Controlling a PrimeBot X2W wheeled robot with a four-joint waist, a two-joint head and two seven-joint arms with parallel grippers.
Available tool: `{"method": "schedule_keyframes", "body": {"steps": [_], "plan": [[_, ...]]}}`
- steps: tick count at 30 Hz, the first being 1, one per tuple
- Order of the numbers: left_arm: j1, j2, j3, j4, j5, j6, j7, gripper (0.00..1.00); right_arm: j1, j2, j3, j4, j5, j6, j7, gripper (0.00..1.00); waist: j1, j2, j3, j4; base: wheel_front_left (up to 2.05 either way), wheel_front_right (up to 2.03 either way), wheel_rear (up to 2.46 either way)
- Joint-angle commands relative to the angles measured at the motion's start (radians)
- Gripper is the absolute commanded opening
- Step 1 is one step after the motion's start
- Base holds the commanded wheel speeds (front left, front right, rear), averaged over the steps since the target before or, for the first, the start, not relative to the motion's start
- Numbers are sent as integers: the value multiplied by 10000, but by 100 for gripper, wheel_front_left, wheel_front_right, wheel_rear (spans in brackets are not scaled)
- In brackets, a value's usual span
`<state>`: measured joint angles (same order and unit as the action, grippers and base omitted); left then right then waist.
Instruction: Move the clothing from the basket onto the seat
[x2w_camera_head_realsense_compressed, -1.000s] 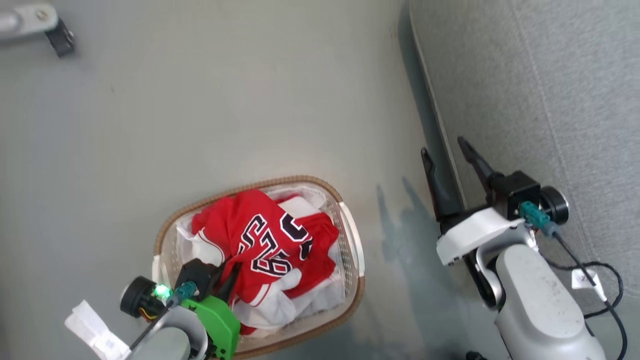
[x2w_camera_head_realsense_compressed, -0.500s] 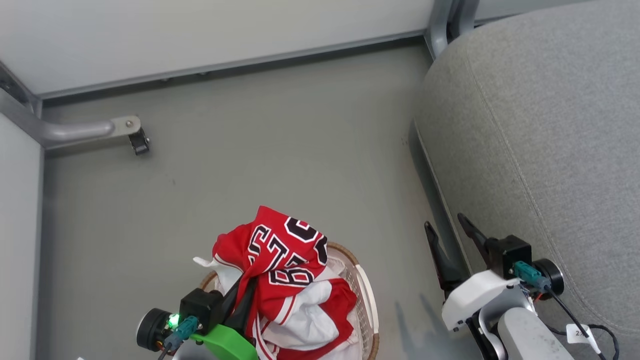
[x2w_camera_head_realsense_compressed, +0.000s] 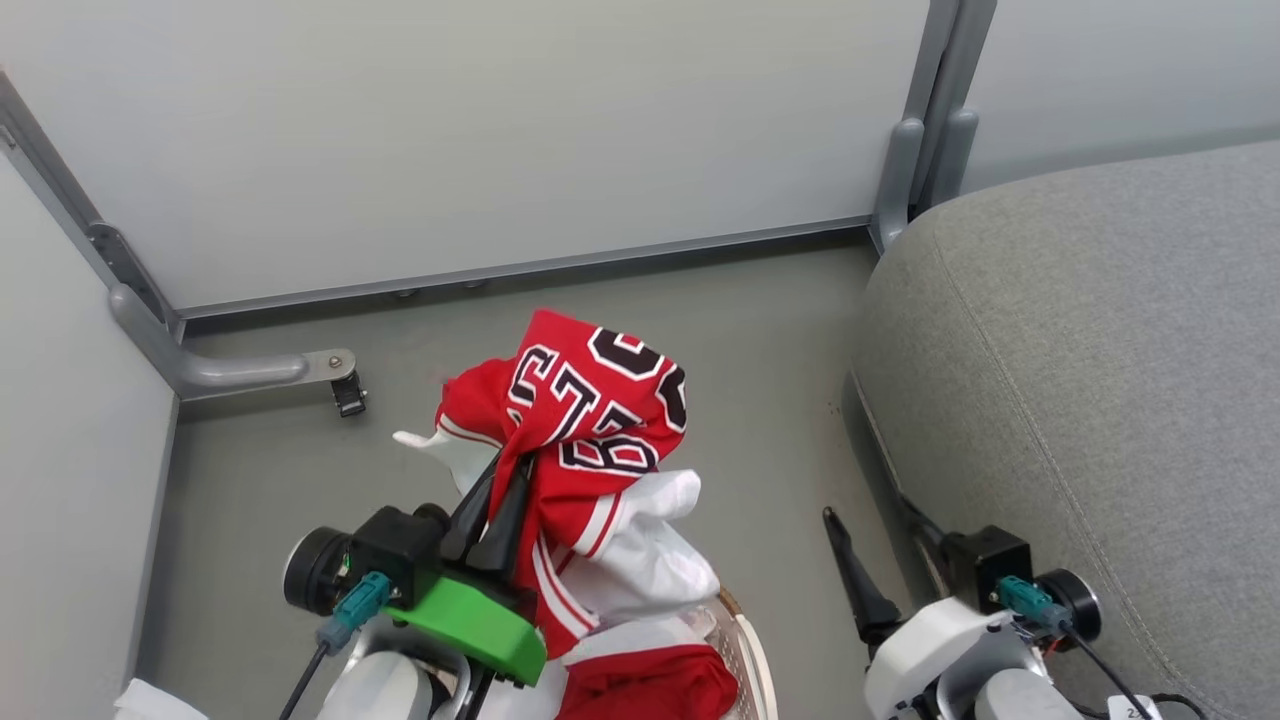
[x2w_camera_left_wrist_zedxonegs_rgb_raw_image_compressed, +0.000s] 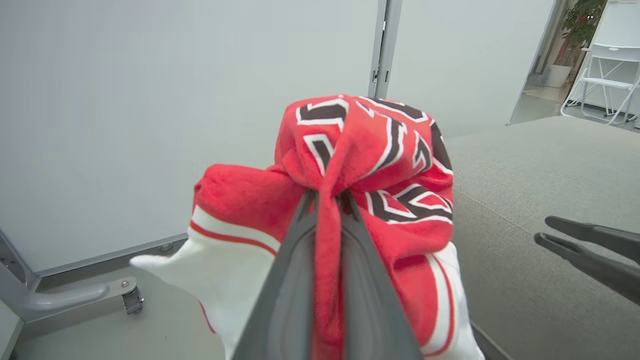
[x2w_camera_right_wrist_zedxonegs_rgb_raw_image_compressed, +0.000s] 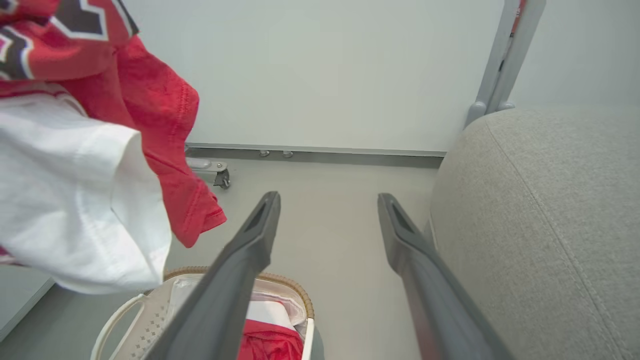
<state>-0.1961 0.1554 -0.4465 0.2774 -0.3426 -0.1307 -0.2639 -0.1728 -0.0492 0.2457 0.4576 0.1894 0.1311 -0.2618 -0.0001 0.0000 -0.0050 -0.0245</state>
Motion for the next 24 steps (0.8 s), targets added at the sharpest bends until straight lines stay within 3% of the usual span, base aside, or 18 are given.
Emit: {"method": "schedule_keyframes", "body": {"steps": [1, 11, 24], "plan": [[-198, -24, -4, -117, -32, 1, -7, 0, 47, -32, 300, -154, 152, -7, -47, 100, 1, 0, -93, 96, 0, 0, 0], [-397, -81, -549, -417, -57, 1, -8, 0, -1148, -36, 3343, -1267, 1346, -8, -47, 100, 1, 0, -69, 337, 0, 0, 0], [-627, -300, -2078, -622, -562, -1, -8, 0, -2869, -32, 5614, 774, 2138, -8, -46, 100, 1, 0, -157, 1551, 0, 0, 0]]}}
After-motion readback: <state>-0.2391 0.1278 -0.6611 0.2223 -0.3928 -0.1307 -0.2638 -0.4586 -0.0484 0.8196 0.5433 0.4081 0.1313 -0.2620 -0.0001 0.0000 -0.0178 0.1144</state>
